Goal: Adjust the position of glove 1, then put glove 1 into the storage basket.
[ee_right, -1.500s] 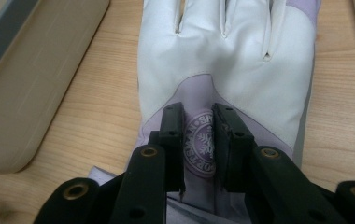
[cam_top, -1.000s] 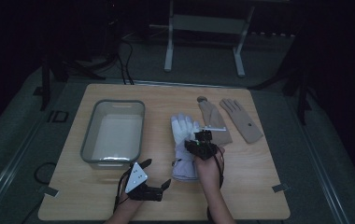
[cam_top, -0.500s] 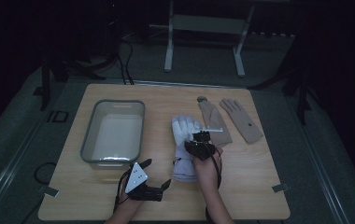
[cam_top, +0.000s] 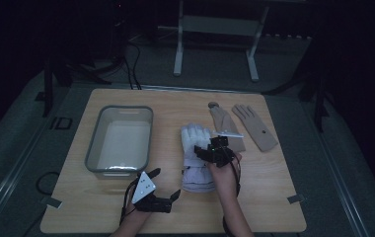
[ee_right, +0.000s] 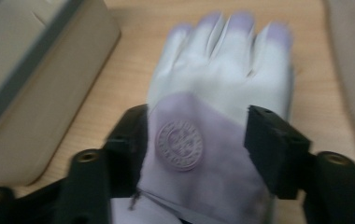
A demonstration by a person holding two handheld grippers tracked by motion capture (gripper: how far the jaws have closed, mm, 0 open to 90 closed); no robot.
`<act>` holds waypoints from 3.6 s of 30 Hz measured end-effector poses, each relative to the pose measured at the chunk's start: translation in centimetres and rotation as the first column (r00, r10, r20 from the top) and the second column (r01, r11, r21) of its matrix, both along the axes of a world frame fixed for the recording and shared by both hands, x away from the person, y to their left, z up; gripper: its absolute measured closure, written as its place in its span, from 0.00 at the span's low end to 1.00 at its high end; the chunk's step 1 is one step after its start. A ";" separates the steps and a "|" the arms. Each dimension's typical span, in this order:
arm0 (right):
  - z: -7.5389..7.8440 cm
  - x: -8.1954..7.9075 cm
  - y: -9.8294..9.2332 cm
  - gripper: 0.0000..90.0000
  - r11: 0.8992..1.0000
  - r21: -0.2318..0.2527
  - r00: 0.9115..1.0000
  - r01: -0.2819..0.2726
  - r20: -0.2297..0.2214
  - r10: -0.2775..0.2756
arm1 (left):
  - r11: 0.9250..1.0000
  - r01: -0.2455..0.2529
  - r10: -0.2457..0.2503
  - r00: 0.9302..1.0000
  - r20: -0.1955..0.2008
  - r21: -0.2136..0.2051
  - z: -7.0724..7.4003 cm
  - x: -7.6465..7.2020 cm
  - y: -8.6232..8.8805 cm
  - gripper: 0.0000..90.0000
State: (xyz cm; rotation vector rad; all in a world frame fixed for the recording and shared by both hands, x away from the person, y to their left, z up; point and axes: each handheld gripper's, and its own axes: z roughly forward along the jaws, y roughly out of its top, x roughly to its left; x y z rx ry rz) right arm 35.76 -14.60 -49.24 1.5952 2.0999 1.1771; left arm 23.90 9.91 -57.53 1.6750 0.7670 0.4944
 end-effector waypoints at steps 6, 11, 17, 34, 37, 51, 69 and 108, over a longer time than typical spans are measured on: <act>1.6 0.0 -2.6 0.14 1.000 0.019 0.998 -0.007 0.062 0.006 | 1.000 0.000 0.000 1.000 -0.003 -0.001 0.0 0.0 0.0 0.00; 2.0 -0.2 -3.9 0.15 0.998 -0.021 0.996 -0.060 0.066 0.061 | 1.000 0.004 -0.004 1.000 -0.004 -0.001 0.0 0.0 0.0 0.00; 1.5 -1.2 -5.9 0.20 0.981 -0.085 0.975 -0.173 0.125 0.183 | 0.999 0.049 -0.048 0.998 -0.045 0.022 0.5 0.5 -0.6 0.00; 0.3 -0.1 -6.3 0.20 0.978 0.021 0.978 -0.206 0.040 0.206 | 0.994 0.030 -0.002 0.968 -0.252 0.107 5.6 4.8 -3.7 0.00; 0.1 0.6 -5.4 0.29 0.977 0.021 0.978 -0.210 0.018 0.210 | 0.994 0.000 0.030 0.960 -0.277 0.109 5.5 5.4 -4.2 0.08; -4.3 1.1 -4.0 0.32 0.970 -0.061 0.964 -0.237 -0.143 0.226 | 0.989 0.047 0.019 0.905 -0.426 0.144 2.3 6.5 -5.2 0.16; -5.4 1.4 -3.4 0.76 0.956 0.106 0.924 -0.273 -0.248 0.292 | 0.990 0.121 -0.055 0.822 -0.566 0.079 0.9 6.7 -5.0 0.40; 3.7 -0.2 -1.4 0.84 0.960 0.140 0.967 -0.244 -0.035 0.251 | 0.979 0.163 -0.092 0.886 -0.454 0.120 10.5 7.6 -1.4 0.78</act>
